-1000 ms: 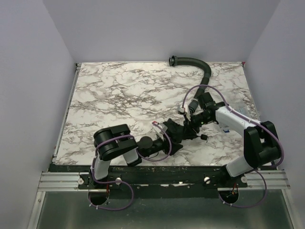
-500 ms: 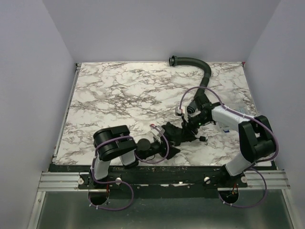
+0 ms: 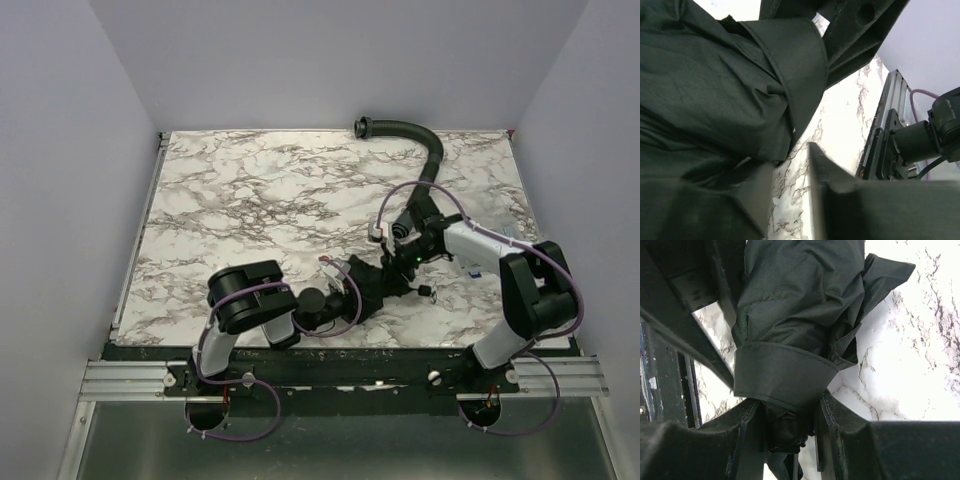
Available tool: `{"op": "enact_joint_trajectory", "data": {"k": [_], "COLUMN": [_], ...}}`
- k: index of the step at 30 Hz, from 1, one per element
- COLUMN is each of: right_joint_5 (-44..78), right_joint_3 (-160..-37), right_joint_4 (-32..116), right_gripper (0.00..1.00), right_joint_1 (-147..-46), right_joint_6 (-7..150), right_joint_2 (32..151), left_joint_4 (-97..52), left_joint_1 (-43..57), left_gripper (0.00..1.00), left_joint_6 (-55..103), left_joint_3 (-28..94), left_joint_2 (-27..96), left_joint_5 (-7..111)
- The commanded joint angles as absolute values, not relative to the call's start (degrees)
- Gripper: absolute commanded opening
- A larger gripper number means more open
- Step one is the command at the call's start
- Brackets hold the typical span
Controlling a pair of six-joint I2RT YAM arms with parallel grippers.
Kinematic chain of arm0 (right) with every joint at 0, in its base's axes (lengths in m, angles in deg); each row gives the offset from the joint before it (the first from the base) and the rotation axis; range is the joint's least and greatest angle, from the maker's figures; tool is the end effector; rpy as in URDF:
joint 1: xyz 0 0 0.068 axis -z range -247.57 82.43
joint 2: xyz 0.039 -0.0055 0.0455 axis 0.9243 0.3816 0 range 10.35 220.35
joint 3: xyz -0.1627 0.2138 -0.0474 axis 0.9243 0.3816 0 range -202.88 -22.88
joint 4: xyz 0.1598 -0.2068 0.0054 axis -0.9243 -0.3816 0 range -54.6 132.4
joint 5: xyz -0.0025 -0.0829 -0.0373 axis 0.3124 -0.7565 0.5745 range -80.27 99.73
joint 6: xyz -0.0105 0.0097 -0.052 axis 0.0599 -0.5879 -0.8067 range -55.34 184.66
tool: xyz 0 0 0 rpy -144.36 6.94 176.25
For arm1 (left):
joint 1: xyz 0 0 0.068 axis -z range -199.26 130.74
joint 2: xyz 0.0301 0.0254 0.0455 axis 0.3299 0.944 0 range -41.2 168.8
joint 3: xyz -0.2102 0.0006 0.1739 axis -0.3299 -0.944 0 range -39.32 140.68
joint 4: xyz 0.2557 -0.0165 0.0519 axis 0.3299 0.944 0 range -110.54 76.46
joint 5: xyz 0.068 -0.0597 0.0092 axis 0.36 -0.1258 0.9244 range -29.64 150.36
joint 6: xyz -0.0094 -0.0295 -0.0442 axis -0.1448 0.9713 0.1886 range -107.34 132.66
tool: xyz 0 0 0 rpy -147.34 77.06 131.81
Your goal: Put away the umbrella
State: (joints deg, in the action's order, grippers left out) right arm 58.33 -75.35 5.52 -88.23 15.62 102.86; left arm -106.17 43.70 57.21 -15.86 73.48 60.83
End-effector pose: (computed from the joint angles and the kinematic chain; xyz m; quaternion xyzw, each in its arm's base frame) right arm 0.2523 0.1237 0.1706 -0.5559 0.7163 0.3709 0.2008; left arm 0.1340 -0.2619 0.0965 0.1158 0.7316 -0.5400 0.3996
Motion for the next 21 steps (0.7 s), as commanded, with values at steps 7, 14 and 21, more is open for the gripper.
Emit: {"op": "enact_joint_trajectory", "data": {"k": [7,14,21], "right_joint_5": [60.01,58.34,57.4], "right_joint_3": [-77.47,-82.09,-87.74], "right_joint_4": [4.49,-2.72,-9.38], "right_gripper": [0.01,0.01,0.01], "right_joint_1": [-88.7,-88.75,-88.75], "right_joint_6": [15.8,13.75,11.6], "right_joint_2": [105.83,113.13,120.17], "left_joint_4": [-108.87,-111.73,-111.52], "left_joint_1": [42.83,41.13,38.67], "left_gripper": [0.0,0.0,0.0], "left_joint_6": [61.4,69.68,71.23], "left_joint_3": [-17.18,-23.88,-23.6], "left_joint_2": [72.84,69.45,67.39], "left_joint_5": [59.04,52.96,48.0]}}
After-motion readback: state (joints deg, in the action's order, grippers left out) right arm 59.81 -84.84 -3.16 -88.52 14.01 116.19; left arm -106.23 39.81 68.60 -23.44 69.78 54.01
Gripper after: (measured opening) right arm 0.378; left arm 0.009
